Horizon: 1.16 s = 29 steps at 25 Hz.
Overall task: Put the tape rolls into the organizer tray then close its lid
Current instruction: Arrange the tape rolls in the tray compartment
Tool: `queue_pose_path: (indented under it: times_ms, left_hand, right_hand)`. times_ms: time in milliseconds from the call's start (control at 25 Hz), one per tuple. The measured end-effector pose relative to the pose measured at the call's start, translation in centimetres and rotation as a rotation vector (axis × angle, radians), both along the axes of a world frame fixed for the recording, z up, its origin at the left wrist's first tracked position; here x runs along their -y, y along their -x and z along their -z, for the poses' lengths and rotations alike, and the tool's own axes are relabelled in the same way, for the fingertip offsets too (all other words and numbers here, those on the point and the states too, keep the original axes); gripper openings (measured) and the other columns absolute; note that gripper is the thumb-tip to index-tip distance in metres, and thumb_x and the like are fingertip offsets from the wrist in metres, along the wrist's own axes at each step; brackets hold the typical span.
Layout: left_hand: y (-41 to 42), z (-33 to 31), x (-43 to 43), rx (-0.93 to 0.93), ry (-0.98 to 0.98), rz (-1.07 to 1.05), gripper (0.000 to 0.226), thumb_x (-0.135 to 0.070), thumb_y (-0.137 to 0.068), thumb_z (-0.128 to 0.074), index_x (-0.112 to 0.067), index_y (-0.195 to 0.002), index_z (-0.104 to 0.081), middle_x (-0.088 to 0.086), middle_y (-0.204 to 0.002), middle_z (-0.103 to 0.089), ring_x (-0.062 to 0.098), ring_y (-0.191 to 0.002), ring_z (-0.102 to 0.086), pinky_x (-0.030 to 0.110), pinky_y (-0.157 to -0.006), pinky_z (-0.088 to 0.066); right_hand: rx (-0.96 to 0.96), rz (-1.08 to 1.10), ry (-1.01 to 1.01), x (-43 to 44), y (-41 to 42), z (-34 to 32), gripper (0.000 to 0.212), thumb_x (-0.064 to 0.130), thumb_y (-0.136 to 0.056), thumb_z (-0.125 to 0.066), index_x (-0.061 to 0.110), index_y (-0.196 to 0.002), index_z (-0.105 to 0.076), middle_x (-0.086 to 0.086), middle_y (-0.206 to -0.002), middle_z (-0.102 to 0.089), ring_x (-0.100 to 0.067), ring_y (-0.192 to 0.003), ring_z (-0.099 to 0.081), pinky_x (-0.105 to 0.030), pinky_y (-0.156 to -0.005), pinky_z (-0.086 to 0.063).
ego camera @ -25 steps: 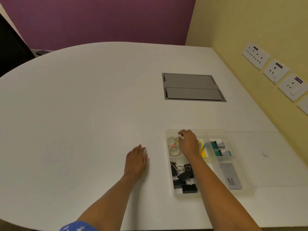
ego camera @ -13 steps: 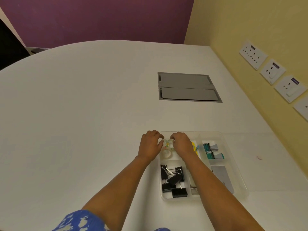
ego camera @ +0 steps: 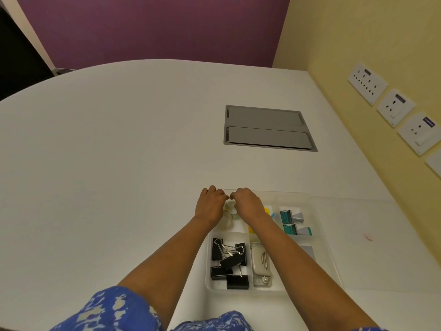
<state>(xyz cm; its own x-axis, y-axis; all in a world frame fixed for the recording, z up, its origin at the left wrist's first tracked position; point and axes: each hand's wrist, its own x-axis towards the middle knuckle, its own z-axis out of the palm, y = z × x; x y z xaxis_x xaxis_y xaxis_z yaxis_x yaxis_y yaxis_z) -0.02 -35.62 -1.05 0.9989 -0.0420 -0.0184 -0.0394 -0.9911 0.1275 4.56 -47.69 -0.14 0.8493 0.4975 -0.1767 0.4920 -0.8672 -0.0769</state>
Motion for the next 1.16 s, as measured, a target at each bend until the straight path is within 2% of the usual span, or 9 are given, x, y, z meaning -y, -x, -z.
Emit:
queue_pose_path:
  times_ms: [240,400,520,720,800,1000,1160]
  left_hand:
    - [-0.8,-0.5,-0.5,-0.070,-0.099,0.053,0.035,-0.018,-0.095,-0.054,-0.025,-0.129,-0.059,-0.002,-0.131,-0.061,0.022,-0.117,-0.047,0.031,-0.097,-0.032]
    - [-1.1,-0.7,-0.7,-0.090,-0.124,0.072,0.031,-0.016,-0.096,-0.052,-0.027,-0.122,-0.065,-0.002,-0.123,-0.066,0.020,-0.115,-0.048,0.029,-0.096,-0.030]
    - [-1.4,-1.0,-0.9,-0.131,-0.153,0.079,0.026,-0.022,-0.096,-0.054,-0.028,-0.117,-0.068,0.001,-0.114,-0.069,0.019,-0.114,-0.049,0.028,-0.096,-0.029]
    - [-1.9,-1.4,-0.3,-0.239,-0.274,0.056,0.022,-0.022,-0.095,-0.054,-0.020,-0.110,-0.070,0.005,-0.114,-0.066,0.021,-0.115,-0.048,0.030,-0.102,-0.029]
    - [-1.9,-1.4,-0.1,-0.246,-0.293,0.062,0.021,-0.023,-0.094,-0.055,-0.019,-0.109,-0.070,0.004,-0.113,-0.067,0.020,-0.116,-0.050,0.031,-0.104,-0.028]
    - [-1.6,-1.5,0.1,-0.168,-0.200,0.042,0.024,-0.025,-0.095,-0.056,-0.023,-0.116,-0.067,0.001,-0.117,-0.068,0.018,-0.117,-0.053,0.031,-0.104,-0.029]
    - [-1.5,-2.3,0.4,-0.162,-0.026,0.009,0.024,-0.027,-0.096,-0.052,-0.018,-0.108,-0.071,0.001,-0.110,-0.073,0.019,-0.106,-0.061,0.031,-0.099,-0.034]
  right_hand:
    - [0.016,-0.062,0.064,-0.5,-0.4,0.3,0.034,-0.002,-0.092,-0.052,0.007,-0.123,-0.061,-0.013,-0.122,-0.062,-0.028,-0.115,-0.056,-0.036,-0.088,-0.051]
    - [0.042,-0.084,0.091,-0.7,-0.2,0.5,0.031,-0.002,-0.091,-0.053,0.006,-0.120,-0.063,-0.013,-0.119,-0.063,-0.029,-0.112,-0.058,-0.035,-0.087,-0.049]
    - [0.054,-0.094,0.092,-0.9,0.0,0.5,0.029,-0.004,-0.089,-0.053,0.005,-0.115,-0.061,-0.015,-0.116,-0.063,-0.030,-0.109,-0.058,-0.035,-0.086,-0.048]
    - [0.062,-0.029,0.025,-0.7,0.3,-0.1,0.031,-0.012,-0.085,-0.049,0.004,-0.112,-0.057,-0.019,-0.109,-0.066,-0.030,-0.102,-0.061,-0.037,-0.081,-0.047]
    - [0.081,0.007,-0.034,-0.3,0.2,-0.6,0.031,-0.009,-0.086,-0.051,0.005,-0.114,-0.056,-0.016,-0.109,-0.065,-0.029,-0.102,-0.060,-0.035,-0.078,-0.048]
    - [0.109,0.134,-0.258,1.1,0.3,-1.4,0.020,0.008,-0.092,-0.055,0.008,-0.112,-0.058,-0.010,-0.108,-0.065,-0.026,-0.100,-0.058,-0.034,-0.074,-0.048]
    - [0.083,0.179,-0.323,1.5,0.2,-1.6,0.020,0.011,-0.091,-0.059,0.009,-0.111,-0.061,-0.010,-0.107,-0.067,-0.026,-0.100,-0.060,-0.035,-0.076,-0.050]
